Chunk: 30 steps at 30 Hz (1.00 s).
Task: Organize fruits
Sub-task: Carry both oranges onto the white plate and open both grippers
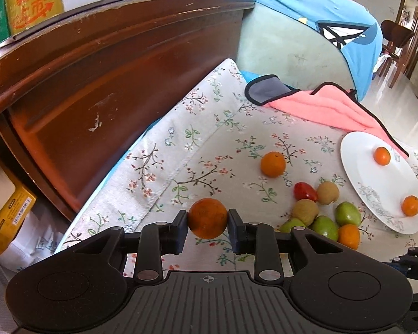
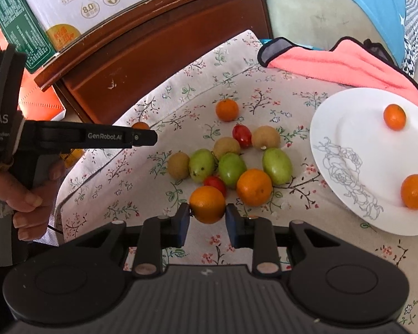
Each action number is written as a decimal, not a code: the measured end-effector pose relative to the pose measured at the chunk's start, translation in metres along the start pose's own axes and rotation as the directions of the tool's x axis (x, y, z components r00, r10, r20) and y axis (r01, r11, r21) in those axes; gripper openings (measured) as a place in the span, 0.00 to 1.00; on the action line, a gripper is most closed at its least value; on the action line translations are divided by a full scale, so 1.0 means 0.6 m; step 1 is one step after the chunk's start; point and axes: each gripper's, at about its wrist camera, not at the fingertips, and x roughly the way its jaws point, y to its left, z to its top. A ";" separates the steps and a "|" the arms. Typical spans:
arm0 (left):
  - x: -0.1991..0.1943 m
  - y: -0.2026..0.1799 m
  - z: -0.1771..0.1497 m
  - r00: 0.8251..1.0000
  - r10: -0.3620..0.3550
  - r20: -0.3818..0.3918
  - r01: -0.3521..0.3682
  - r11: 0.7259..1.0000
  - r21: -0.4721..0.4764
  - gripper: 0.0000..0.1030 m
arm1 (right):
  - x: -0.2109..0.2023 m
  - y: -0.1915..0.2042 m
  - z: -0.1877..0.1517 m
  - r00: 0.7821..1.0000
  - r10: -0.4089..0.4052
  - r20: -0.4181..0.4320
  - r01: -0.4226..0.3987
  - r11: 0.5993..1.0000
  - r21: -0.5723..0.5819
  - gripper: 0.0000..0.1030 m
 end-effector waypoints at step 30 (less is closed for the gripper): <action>-0.033 -0.169 0.037 0.985 -0.163 0.056 0.159 0.985 0.066 0.27 | -0.120 -0.107 0.065 0.963 -0.150 0.223 0.107 0.975 0.193 0.27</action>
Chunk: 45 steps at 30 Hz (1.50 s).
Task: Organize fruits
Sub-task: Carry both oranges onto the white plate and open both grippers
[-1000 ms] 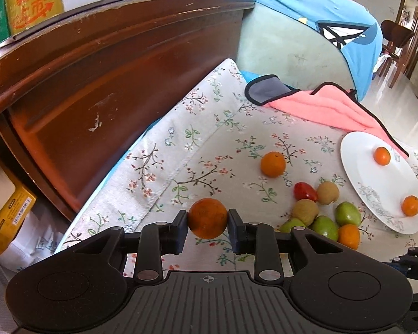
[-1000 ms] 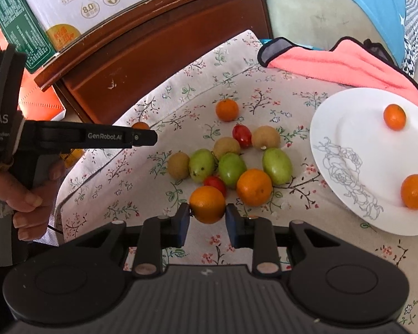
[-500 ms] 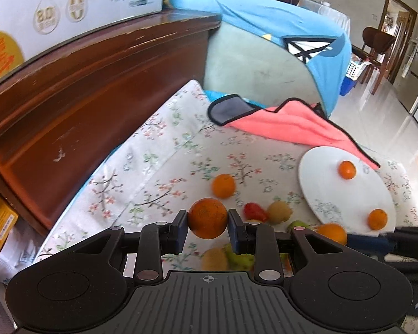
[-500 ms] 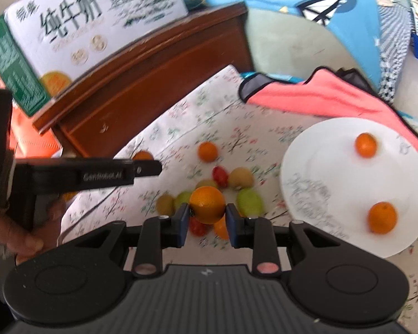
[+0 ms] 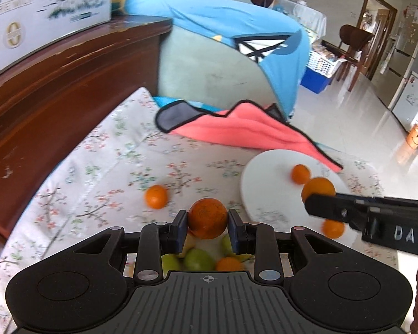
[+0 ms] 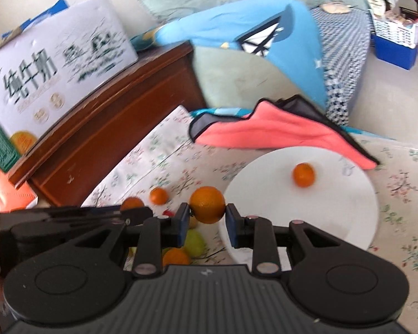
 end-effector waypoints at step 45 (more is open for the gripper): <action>0.101 -0.149 -0.008 0.996 -0.065 -0.068 0.069 0.996 0.056 0.48 | 0.012 -0.196 -0.003 0.987 -0.142 -0.080 0.160 0.927 0.339 0.30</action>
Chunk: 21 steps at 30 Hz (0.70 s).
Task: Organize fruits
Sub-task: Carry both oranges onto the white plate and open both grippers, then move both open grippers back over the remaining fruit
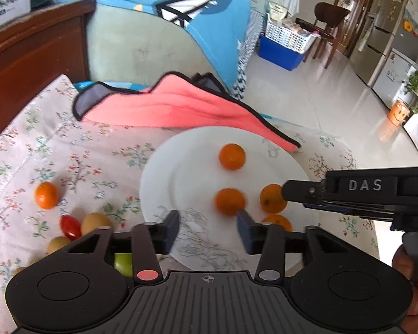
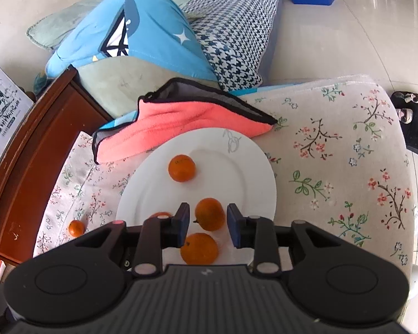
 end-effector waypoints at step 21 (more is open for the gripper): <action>-0.085 0.102 0.010 0.993 0.106 -0.049 -0.104 0.994 0.026 0.86 | -0.020 0.084 -0.033 0.999 0.046 -0.014 -0.047 0.978 -0.204 0.38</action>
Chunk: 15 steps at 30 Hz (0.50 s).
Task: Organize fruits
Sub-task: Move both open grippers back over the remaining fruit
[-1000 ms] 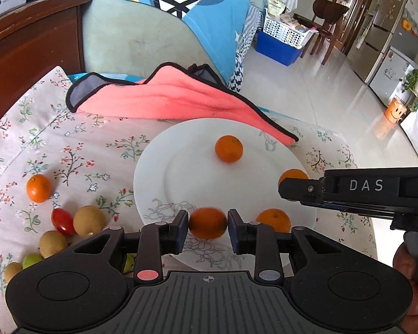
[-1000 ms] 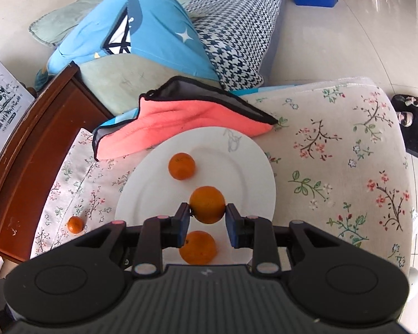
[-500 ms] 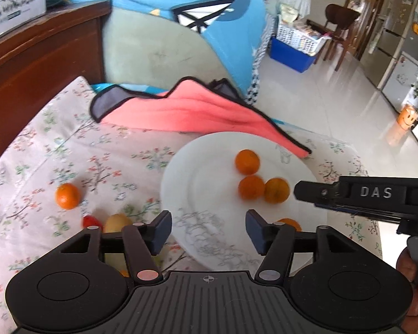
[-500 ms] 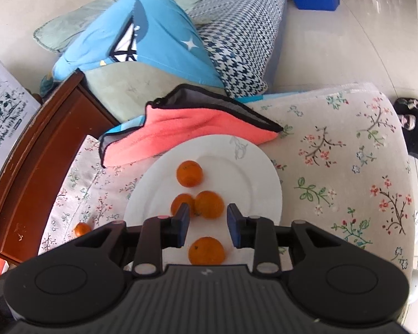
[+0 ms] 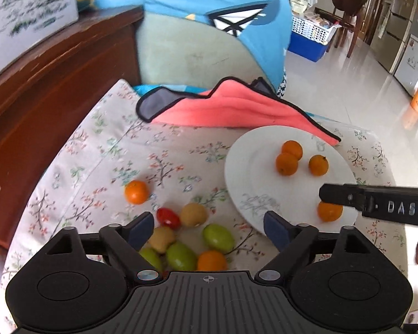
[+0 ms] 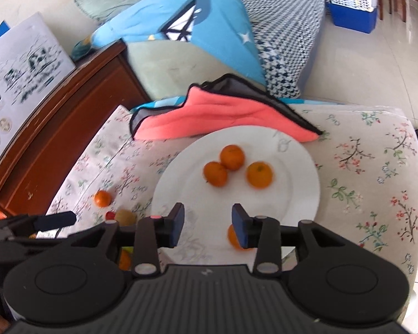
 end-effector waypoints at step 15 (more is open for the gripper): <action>-0.016 0.110 -0.018 0.998 0.052 -0.044 -0.057 0.990 -0.130 0.86 | 0.000 0.088 -0.057 0.990 0.132 -0.052 -0.137 0.984 -0.118 0.41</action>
